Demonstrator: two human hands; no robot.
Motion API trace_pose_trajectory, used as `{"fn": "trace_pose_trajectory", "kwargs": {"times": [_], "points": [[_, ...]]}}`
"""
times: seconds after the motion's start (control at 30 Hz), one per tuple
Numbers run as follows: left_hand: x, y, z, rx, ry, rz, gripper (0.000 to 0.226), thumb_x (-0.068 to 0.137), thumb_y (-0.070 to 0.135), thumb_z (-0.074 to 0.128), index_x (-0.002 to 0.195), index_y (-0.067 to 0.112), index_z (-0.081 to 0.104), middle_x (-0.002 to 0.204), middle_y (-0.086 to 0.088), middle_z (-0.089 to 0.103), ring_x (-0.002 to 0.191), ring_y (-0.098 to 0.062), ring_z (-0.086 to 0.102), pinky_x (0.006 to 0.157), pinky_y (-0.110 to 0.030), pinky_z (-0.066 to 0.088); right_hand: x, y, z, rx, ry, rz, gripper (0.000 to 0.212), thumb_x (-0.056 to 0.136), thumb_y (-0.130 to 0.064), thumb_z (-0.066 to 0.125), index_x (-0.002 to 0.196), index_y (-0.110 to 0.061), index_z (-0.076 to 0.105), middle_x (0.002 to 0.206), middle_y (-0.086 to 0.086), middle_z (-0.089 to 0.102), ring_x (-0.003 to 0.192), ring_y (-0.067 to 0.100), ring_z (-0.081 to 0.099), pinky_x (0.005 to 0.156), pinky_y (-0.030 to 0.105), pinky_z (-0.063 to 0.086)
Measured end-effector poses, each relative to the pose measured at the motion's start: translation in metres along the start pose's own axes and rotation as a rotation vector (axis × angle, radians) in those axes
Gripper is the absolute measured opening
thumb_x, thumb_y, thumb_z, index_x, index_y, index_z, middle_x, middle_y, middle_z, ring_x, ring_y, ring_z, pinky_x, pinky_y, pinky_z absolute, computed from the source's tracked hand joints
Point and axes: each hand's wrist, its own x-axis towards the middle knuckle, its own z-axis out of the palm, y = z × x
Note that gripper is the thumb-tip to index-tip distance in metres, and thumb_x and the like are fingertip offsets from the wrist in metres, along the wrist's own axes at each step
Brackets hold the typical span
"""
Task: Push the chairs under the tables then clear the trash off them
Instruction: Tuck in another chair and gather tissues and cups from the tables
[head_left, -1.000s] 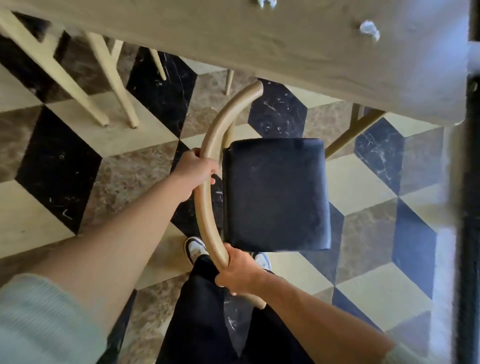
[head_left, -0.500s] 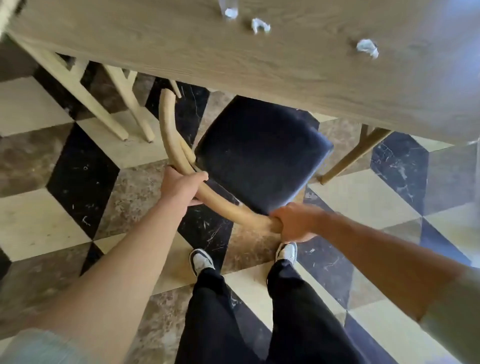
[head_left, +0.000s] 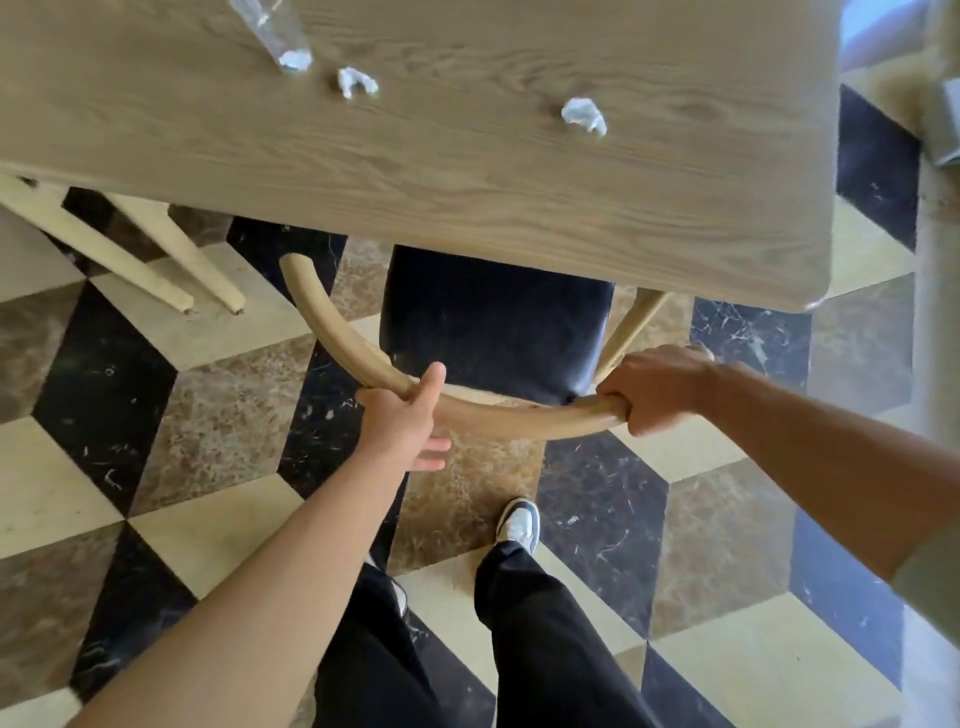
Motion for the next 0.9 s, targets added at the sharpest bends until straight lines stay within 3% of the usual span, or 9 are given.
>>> {"fn": "trace_pose_trajectory", "kwargs": {"times": [0.27,0.4,0.43,0.5,0.57,0.63,0.73,0.8,0.9], "points": [[-0.012,-0.004,0.040,0.164,-0.030,-0.084,0.095,0.088,0.074,0.056,0.155,0.014,0.025,0.130,-0.010,0.064,0.082,-0.025,0.076,0.054,-0.037,0.065,-0.020,0.039,0.031,0.039,-0.030,0.004,0.021,0.078,-0.016,0.061,0.088,-0.035,0.060,0.075,-0.010,0.061,0.066,0.009,0.053,0.054,0.026,0.033],[-0.026,0.011,0.038,0.312,-0.113,-0.176,0.099,0.088,0.082,0.043,0.159,0.017,0.022,0.131,-0.012,0.068,0.090,-0.030,0.075,0.067,-0.044,0.066,-0.021,0.047,0.028,0.064,-0.083,0.036,0.023,0.077,-0.021,0.064,0.089,-0.040,0.058,0.090,-0.008,0.070,0.085,0.015,0.066,0.063,0.029,0.049],[-0.030,0.017,0.033,0.386,-0.147,-0.206,0.099,0.089,0.083,0.037,0.159,0.015,0.025,0.130,-0.014,0.070,0.094,-0.032,0.075,0.072,-0.046,0.065,-0.020,0.047,0.025,0.073,-0.124,0.023,0.027,0.078,-0.022,0.068,0.093,-0.041,0.059,0.097,-0.008,0.070,0.090,0.016,0.066,0.071,0.033,0.054],[-0.035,0.035,0.018,0.541,-0.204,-0.243,0.102,0.091,0.085,0.026,0.155,0.006,0.035,0.115,-0.017,0.077,0.092,-0.033,0.076,0.075,-0.044,0.063,-0.022,0.050,0.011,0.156,-0.250,0.030,0.049,0.078,-0.021,0.073,0.123,-0.037,0.060,0.123,-0.003,0.065,0.107,0.017,0.061,0.088,0.032,0.053],[-0.038,0.057,0.002,0.631,-0.184,-0.215,0.099,0.095,0.082,0.022,0.133,-0.002,0.060,0.090,-0.014,0.082,0.082,-0.029,0.078,0.072,-0.037,0.062,-0.024,0.054,-0.010,0.241,-0.303,0.082,0.065,0.080,-0.019,0.067,0.142,-0.031,0.054,0.140,-0.001,0.057,0.124,0.020,0.055,0.100,0.033,0.048],[-0.032,0.076,-0.016,0.646,-0.035,-0.066,0.080,0.101,0.070,0.032,0.103,0.001,0.072,0.072,-0.009,0.080,0.067,-0.024,0.076,0.063,-0.031,0.057,-0.017,0.057,-0.037,0.202,-0.157,0.089,0.042,0.086,-0.017,0.059,0.127,-0.022,0.068,0.130,0.002,0.066,0.120,0.026,0.061,0.100,0.039,0.051],[-0.005,0.107,-0.045,0.597,0.230,0.258,0.042,0.102,0.043,0.053,0.091,0.005,0.069,0.066,-0.010,0.077,0.053,-0.024,0.067,0.058,-0.030,0.057,0.010,0.052,-0.083,0.402,0.343,0.180,0.016,0.089,-0.020,0.055,0.081,-0.023,0.068,0.085,-0.001,0.067,0.088,0.029,0.064,0.078,0.040,0.057],[0.019,0.132,-0.062,0.535,0.291,0.379,0.029,0.099,0.037,0.060,0.090,0.010,0.068,0.069,-0.010,0.076,0.054,-0.026,0.068,0.066,-0.037,0.063,0.031,0.049,-0.114,0.623,0.638,0.281,0.011,0.090,-0.022,0.058,0.085,-0.022,0.069,0.081,-0.003,0.063,0.081,0.026,0.059,0.068,0.034,0.049],[0.073,0.174,-0.089,0.447,0.329,0.484,0.019,0.093,0.036,0.067,0.096,0.018,0.069,0.089,-0.004,0.078,0.073,-0.028,0.075,0.076,-0.046,0.064,0.074,0.051,-0.156,0.779,0.879,0.444,0.030,0.090,-0.026,0.066,0.120,-0.021,0.065,0.110,0.005,0.063,0.092,0.030,0.061,0.075,0.035,0.045]]}}
